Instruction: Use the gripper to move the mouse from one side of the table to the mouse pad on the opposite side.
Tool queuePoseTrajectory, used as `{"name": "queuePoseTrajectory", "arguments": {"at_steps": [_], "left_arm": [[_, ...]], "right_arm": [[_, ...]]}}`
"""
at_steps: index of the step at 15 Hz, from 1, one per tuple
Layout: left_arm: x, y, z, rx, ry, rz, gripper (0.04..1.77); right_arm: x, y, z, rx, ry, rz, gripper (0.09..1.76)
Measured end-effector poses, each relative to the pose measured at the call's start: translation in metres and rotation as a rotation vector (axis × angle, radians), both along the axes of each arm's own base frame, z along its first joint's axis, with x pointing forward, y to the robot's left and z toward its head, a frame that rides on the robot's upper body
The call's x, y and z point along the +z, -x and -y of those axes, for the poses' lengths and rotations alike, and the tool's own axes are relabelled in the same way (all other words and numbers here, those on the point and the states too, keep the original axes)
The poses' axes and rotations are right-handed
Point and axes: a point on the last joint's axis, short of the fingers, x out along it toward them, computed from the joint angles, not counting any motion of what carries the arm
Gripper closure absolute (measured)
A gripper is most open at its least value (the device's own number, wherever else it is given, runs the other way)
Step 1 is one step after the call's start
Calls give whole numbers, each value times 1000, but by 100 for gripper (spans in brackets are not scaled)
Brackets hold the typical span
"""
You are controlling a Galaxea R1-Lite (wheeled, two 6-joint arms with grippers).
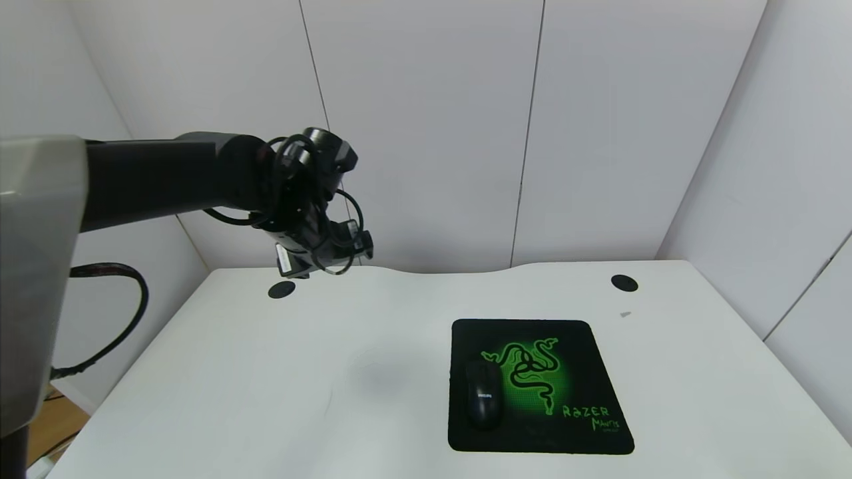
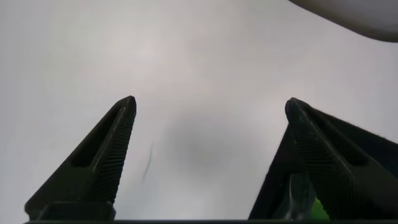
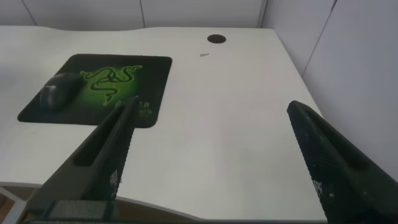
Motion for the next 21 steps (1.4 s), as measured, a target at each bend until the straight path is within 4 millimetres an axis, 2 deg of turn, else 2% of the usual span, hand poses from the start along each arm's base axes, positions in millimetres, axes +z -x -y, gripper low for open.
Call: {"name": "queuePoseTrajectory", "arguments": {"at_steps": [3, 6, 11, 16, 21], "left_arm": [[21, 9, -34, 18, -5, 56, 10], [40, 27, -61, 29, -36, 110, 10], [48, 57, -99, 2, -124, 262, 10], [69, 124, -127, -63, -130, 389, 9], [84, 202, -135, -78, -121, 498, 9]], "right_arm": [[0, 0, 0, 0, 0, 0, 14], [0, 0, 0, 0, 0, 0, 14], [0, 0, 0, -1, 0, 0, 14], [0, 0, 0, 0, 0, 0, 14], [0, 0, 0, -1, 0, 0, 14]]}}
